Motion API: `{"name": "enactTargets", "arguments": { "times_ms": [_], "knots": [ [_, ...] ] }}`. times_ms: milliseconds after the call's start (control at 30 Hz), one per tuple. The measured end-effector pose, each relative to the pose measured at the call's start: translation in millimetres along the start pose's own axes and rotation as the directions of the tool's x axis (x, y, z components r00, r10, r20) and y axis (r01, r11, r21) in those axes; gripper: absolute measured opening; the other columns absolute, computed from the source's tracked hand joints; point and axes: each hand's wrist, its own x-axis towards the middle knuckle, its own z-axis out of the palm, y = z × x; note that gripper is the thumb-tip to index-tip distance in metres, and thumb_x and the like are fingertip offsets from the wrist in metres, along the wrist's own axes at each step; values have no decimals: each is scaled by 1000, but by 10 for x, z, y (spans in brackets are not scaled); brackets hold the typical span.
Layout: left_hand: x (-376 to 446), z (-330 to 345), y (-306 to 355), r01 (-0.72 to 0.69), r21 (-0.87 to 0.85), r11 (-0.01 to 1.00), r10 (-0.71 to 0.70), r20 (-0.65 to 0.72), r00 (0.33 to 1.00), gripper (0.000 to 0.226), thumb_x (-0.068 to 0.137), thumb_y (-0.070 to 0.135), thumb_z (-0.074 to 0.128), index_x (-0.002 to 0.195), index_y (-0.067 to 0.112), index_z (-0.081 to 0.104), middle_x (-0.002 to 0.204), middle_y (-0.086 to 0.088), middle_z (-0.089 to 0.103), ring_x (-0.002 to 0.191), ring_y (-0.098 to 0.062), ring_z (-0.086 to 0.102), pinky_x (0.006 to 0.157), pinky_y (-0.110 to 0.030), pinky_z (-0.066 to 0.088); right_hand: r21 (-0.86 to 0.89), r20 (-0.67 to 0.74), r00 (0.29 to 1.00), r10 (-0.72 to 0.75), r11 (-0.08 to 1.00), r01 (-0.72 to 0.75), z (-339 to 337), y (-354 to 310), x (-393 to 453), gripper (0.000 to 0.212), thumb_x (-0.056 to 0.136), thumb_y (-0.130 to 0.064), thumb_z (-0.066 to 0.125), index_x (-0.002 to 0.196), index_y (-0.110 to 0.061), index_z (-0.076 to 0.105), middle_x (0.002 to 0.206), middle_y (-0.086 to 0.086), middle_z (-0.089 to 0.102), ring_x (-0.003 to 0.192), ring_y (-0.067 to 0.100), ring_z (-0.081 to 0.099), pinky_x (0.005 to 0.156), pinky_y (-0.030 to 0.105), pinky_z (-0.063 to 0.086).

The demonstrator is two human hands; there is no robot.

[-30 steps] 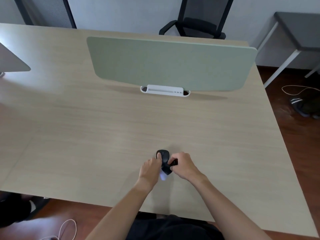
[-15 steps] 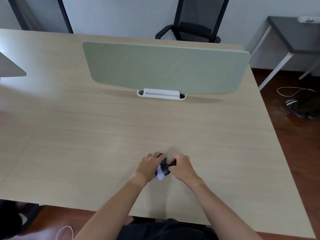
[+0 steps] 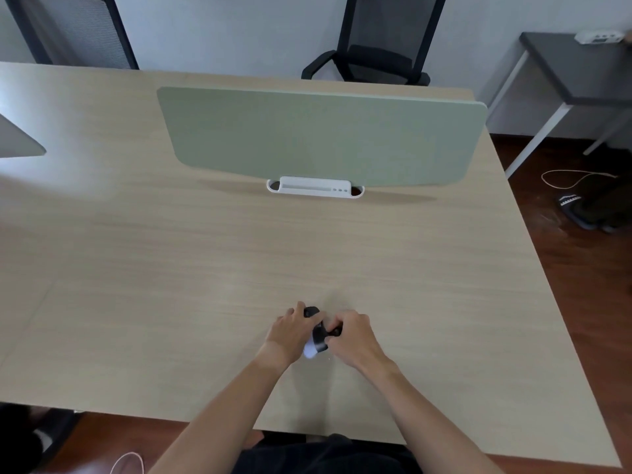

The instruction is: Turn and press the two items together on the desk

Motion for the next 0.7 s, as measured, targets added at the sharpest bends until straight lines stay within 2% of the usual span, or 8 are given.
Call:
{"name": "enactTargets", "arguments": {
  "times_ms": [167, 233, 300, 400, 467, 600, 700],
  "knots": [
    [-1, 41, -74, 88, -62, 994, -88, 6, 996, 71, 82, -8, 57, 140, 27, 34, 124, -12, 42, 97, -33, 63, 82, -37, 51, -15, -107, 994, 31, 999, -33, -44, 140, 55, 15, 66, 0, 50, 66, -11, 61, 74, 5, 64, 61, 23, 56, 51, 35, 47],
    [-13, 57, -101, 111, -78, 991, -111, 0, 994, 72, 81, -9, 56, 140, 27, 35, 122, -11, 42, 95, -33, 63, 81, -37, 51, -7, -161, 987, 29, 1000, -30, -92, 179, 52, 15, 65, 0, 47, 63, -12, 56, 69, 5, 61, 60, 21, 51, 50, 36, 43],
    [-20, 57, -110, 134, -108, 985, -133, 15, 991, 67, 83, -8, 54, 137, 28, 38, 121, -11, 43, 95, -33, 63, 81, -37, 52, 26, -194, 981, 10, 1000, -5, -117, 155, 26, 14, 64, 2, 48, 61, -10, 55, 66, 8, 60, 58, 16, 46, 50, 30, 38],
    [-10, 29, -79, 172, -156, 973, -165, 55, 985, 49, 89, 3, 53, 129, 29, 45, 121, -9, 46, 99, -33, 63, 85, -38, 53, 43, -128, 990, -54, 997, 60, -59, 20, -28, 13, 63, 1, 55, 57, -10, 59, 66, 10, 64, 57, 13, 49, 50, 24, 39],
    [5, -6, -53, 194, -113, 975, -189, 51, 981, 39, 89, 11, 55, 124, 28, 48, 121, -8, 49, 101, -33, 63, 85, -38, 52, 38, -71, 994, -88, 995, 90, 16, -74, -58, 15, 64, -3, 59, 56, -15, 60, 67, 8, 65, 58, 13, 50, 51, 25, 41],
    [15, 9, 1, 207, -93, 974, -202, 54, 978, 38, 88, 12, 59, 122, 22, 46, 126, -7, 43, 103, -32, 59, 85, -38, 52, 35, -91, 993, -72, 997, 75, 82, -100, -18, 7, 74, -3, 61, 68, -4, 65, 71, 10, 66, 57, 13, 52, 53, 31, 46],
    [33, 68, 15, 204, -84, 975, -198, 68, 978, 46, 84, 12, 70, 123, 16, 45, 129, -6, 42, 108, -31, 58, 86, -37, 50, 2, -156, 987, -32, 999, 33, 36, -2, 34, 8, 71, -4, 58, 64, -8, 60, 67, 6, 63, 58, 13, 49, 56, 38, 48]
  ]
}}
